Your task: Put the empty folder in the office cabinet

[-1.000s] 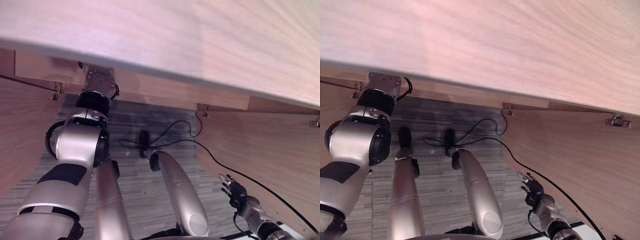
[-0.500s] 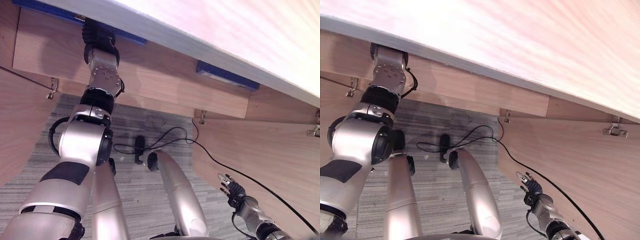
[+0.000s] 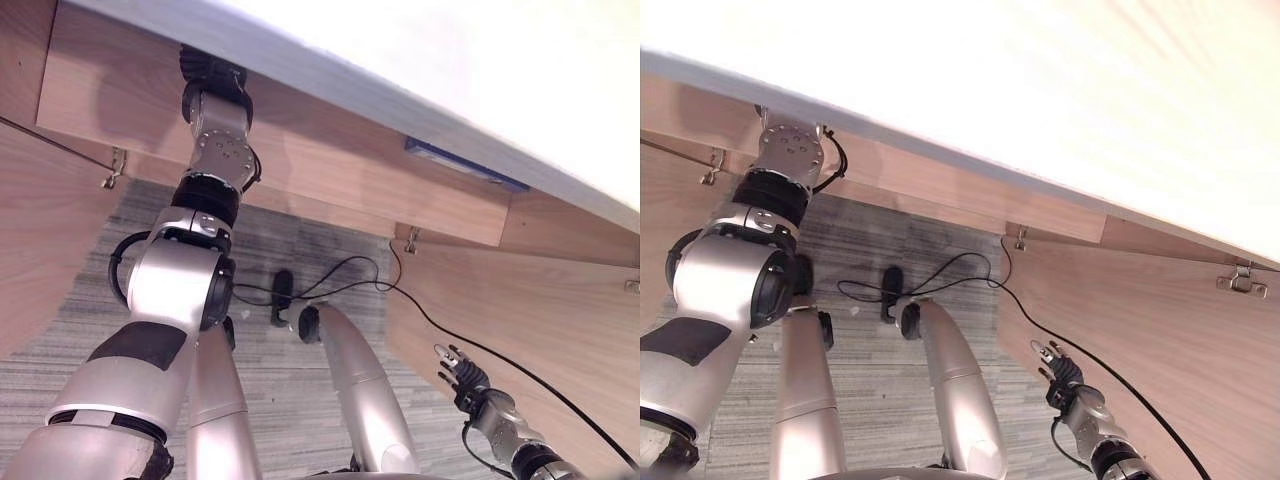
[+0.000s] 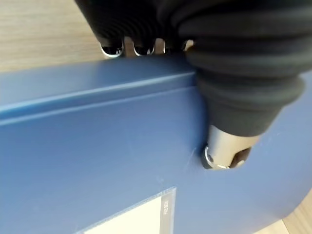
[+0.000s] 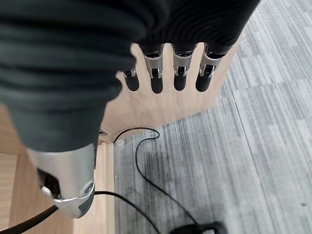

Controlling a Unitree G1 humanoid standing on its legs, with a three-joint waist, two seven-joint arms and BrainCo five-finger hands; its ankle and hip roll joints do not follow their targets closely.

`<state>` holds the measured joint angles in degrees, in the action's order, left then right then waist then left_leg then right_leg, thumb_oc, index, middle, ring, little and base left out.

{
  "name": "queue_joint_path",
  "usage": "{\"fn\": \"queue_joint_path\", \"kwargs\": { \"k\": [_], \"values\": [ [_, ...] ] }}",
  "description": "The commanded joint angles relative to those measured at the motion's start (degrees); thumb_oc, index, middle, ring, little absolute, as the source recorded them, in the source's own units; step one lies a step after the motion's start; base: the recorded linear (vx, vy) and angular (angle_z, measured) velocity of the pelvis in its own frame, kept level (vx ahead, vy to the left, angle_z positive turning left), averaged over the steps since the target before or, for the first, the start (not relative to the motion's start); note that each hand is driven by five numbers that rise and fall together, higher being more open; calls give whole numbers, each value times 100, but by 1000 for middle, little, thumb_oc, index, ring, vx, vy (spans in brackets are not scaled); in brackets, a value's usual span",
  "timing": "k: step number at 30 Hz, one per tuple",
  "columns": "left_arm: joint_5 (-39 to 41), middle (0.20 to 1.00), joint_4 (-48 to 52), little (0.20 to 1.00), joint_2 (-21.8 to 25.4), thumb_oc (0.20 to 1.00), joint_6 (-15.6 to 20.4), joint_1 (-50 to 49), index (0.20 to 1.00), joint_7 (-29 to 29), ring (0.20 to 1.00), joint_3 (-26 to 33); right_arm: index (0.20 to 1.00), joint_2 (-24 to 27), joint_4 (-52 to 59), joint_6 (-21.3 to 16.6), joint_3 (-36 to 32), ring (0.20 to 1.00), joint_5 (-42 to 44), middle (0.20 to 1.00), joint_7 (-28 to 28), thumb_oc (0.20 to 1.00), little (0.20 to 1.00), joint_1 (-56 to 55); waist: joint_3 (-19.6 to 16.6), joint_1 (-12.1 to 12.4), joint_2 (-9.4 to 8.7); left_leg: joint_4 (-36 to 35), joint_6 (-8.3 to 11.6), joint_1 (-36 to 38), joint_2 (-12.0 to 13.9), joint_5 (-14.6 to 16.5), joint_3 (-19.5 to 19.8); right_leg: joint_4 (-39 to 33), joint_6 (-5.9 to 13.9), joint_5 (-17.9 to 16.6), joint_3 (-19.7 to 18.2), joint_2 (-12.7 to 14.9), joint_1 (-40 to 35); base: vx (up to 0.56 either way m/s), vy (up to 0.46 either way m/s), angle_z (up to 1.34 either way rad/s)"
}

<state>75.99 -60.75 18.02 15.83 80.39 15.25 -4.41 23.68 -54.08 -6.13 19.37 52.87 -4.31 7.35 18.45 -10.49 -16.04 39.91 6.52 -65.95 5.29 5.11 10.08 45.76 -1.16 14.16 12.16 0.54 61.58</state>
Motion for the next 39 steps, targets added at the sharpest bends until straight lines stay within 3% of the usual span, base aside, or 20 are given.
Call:
{"fn": "queue_joint_path", "kwargs": {
  "k": [1, 18, 19, 20, 39],
  "values": [
    [43, 200, -405, 200, 801, 200, 162, 49, 200, 42, 200, 362, 1000, 277, -15, -85, -224, 1000, 45, 1000, 99, 1000, 1000, -167, 19, -185, 245, 1078, -461, -5, 112, 1228, 11, 91, 407, -5, -568, 212, -36, -8, -12, -5],
    [39, 200, -376, 200, 703, 200, 136, 42, 200, 33, 200, 382, 1000, 287, 9, -62, -291, 1000, 65, 1000, 51, 1000, 1000, -256, -94, -230, 281, 1295, -469, -138, 126, 1385, 8, 464, 227, 343, -585, 282, 164, 31, -13, 4],
    [35, 815, -388, 815, 689, 815, 122, 27, 815, 31, 815, 399, 1000, 278, -18, -57, -301, 1000, 64, 1000, 59, 1000, 1000, -248, -102, -232, 280, 1303, -471, -135, 120, 1390, -5, 471, 216, 348, -583, 284, 160, 0, 0, 0],
    [34, 1000, -398, 1000, 683, 1000, 123, 9, 1000, 36, 1000, 413, 1000, 275, -24, -59, -298, 1000, 60, 1000, 60, 1000, 1000, -241, -109, -230, 279, 1305, -473, -130, 120, 1393, -11, 482, 211, 351, -584, 286, 162, 0, 0, 0],
    [30, 1000, -470, 1000, 616, 1000, 42, -259, 1000, 18, 1000, 605, 1000, 224, -61, -48, -370, 1000, 131, 1000, 71, 1000, 1000, -217, -184, -171, 352, 1231, -424, -99, 118, 1334, -45, 563, 119, 454, -615, 306, 172, -3, -2, 3]
  ]
}}
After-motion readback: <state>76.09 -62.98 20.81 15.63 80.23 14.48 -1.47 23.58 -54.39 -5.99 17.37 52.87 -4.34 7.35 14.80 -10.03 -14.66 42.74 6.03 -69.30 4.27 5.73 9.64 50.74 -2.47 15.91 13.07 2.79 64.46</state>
